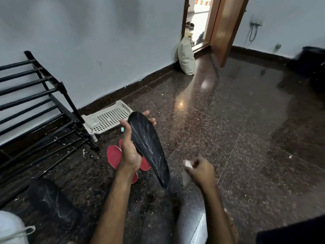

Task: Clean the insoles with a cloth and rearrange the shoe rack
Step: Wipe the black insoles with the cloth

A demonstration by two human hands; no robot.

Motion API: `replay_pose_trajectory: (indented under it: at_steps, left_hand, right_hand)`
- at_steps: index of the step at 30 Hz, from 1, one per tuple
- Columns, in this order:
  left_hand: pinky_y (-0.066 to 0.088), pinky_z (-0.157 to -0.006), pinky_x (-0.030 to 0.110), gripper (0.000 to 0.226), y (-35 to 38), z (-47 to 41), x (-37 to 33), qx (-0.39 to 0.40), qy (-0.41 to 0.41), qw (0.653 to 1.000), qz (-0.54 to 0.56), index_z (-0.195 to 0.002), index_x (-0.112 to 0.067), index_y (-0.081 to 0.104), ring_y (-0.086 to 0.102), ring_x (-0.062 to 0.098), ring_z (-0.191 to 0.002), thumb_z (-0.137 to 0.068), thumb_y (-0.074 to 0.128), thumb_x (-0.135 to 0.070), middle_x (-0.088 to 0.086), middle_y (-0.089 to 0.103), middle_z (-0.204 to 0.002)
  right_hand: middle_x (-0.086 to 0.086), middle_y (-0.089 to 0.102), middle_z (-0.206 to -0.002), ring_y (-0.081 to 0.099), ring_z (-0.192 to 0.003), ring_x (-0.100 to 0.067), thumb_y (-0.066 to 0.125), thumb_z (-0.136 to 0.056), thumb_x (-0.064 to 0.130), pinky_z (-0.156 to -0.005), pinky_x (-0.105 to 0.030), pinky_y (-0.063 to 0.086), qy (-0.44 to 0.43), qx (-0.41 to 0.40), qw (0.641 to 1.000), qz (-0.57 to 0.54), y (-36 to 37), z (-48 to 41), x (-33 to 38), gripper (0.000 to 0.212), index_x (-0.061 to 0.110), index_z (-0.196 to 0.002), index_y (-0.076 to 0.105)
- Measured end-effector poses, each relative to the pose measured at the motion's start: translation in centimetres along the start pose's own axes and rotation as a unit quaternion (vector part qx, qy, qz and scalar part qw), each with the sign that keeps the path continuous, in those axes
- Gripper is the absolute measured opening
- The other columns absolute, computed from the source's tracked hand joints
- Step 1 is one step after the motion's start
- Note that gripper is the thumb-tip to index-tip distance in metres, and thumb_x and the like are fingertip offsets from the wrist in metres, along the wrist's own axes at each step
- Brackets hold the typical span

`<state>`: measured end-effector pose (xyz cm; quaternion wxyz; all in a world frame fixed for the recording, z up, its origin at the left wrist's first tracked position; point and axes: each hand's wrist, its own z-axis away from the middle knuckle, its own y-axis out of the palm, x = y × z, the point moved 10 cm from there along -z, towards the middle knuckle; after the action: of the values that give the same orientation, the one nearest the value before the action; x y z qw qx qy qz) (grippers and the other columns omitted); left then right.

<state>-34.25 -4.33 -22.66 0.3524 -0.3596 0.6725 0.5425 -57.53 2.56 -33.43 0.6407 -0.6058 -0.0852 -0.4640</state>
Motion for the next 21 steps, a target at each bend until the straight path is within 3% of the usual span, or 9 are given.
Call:
replay_pose_trajectory:
  at_steps: [1,3,5,9,11,13,16,19,21]
  left_hand:
    - [0.051,-0.092,0.04,0.092,0.2,0.1,0.2,0.006,-0.004,1.0,-0.003,-0.136,-0.003,0.053,0.056,0.035,-0.116,-0.083,0.036,-0.076,0.026,0.06,-0.12]
    - [0.049,-0.095,0.042,0.096,0.6,0.2,0.4,0.016,-0.009,1.0,0.009,-0.137,-0.002,0.052,0.055,0.034,-0.116,-0.08,0.043,-0.079,0.026,0.059,-0.12]
    - [0.043,-0.104,0.049,0.097,0.6,0.1,0.3,0.019,0.001,1.0,0.024,-0.138,0.001,0.049,0.054,0.036,-0.116,-0.081,0.043,-0.077,0.026,0.059,-0.119]
    - [0.04,-0.099,0.05,0.096,-0.4,-0.9,-0.9,0.009,0.03,0.999,0.032,-0.139,0.006,0.043,0.051,0.037,-0.115,-0.088,0.025,-0.073,0.02,0.061,-0.112]
    - [0.04,-0.094,0.046,0.097,-1.0,-1.1,-1.6,0.001,0.043,0.998,0.041,-0.14,0.008,0.041,0.049,0.037,-0.112,-0.089,0.023,-0.073,0.02,0.059,-0.109]
    - [0.036,-0.097,0.05,0.095,-1.7,-1.2,-1.7,-0.01,0.047,0.997,0.057,-0.14,0.009,0.04,0.048,0.038,-0.113,-0.093,0.017,-0.07,0.022,0.056,-0.111]
    - [0.034,-0.099,0.053,0.092,-2.7,-1.0,-1.1,-0.029,0.041,0.997,0.056,-0.139,0.007,0.043,0.051,0.038,-0.112,-0.096,0.01,-0.066,0.027,0.054,-0.117]
    - [0.033,-0.1,0.054,0.091,-3.1,-0.9,-0.4,-0.041,0.03,0.997,0.054,-0.139,0.007,0.044,0.051,0.038,-0.113,-0.096,0.01,-0.066,0.026,0.055,-0.116]
    - [0.033,-0.101,0.055,0.092,-3.1,-1.1,-0.5,-0.042,0.031,0.997,0.062,-0.139,0.007,0.043,0.05,0.039,-0.113,-0.095,0.01,-0.067,0.024,0.057,-0.113]
  right_hand:
    - [-0.004,0.07,-0.088,0.066,-0.079,-0.021,0.077,-0.078,0.025,-0.07,-0.035,0.055,-0.045,0.005,0.992,-0.117,-0.8,-0.1,2.8,0.017,0.016,-0.081,0.063]
    - [-0.004,0.068,-0.089,0.068,-0.078,-0.018,0.078,-0.079,0.016,-0.068,-0.036,0.059,-0.12,0.061,0.928,-0.347,-1.7,1.0,9.2,0.017,0.015,-0.088,0.064]
    - [-0.006,0.067,-0.089,0.066,-0.077,-0.017,0.077,-0.08,0.011,-0.065,-0.032,0.057,-0.156,0.092,0.89,-0.418,-1.2,2.0,12.7,0.018,0.012,-0.091,0.063]
    - [0.006,0.058,-0.073,0.056,-0.066,-0.01,0.073,-0.084,0.026,-0.051,-0.015,0.041,-0.093,0.038,0.993,-0.065,3.8,1.7,5.5,0.023,0.021,-0.074,0.053]
    - [0.001,0.058,-0.076,0.059,-0.073,-0.019,0.067,-0.087,0.031,-0.056,-0.027,0.042,-0.008,0.008,0.996,0.085,4.8,1.6,-1.3,0.024,0.019,-0.076,0.05]
    - [-0.004,0.063,-0.082,0.063,-0.08,-0.023,0.067,-0.086,0.023,-0.062,-0.029,0.047,0.024,-0.025,0.995,0.09,3.7,1.0,-3.6,0.016,0.018,-0.079,0.054]
    - [0.0,0.067,-0.084,0.065,-0.077,-0.02,0.075,-0.081,0.02,-0.062,-0.03,0.052,-0.041,-0.044,0.993,-0.099,0.9,-0.7,1.2,0.014,0.016,-0.082,0.061]
    - [-0.005,0.069,-0.093,0.069,-0.079,-0.019,0.077,-0.081,0.011,-0.069,-0.036,0.059,-0.105,0.092,0.884,-0.446,0.4,0.8,9.3,0.02,0.01,-0.097,0.064]
    - [-0.007,0.068,-0.09,0.066,-0.079,-0.02,0.076,-0.08,0.007,-0.07,-0.037,0.057,-0.1,0.164,0.843,-0.502,2.4,1.5,11.1,0.021,0.007,-0.097,0.063]
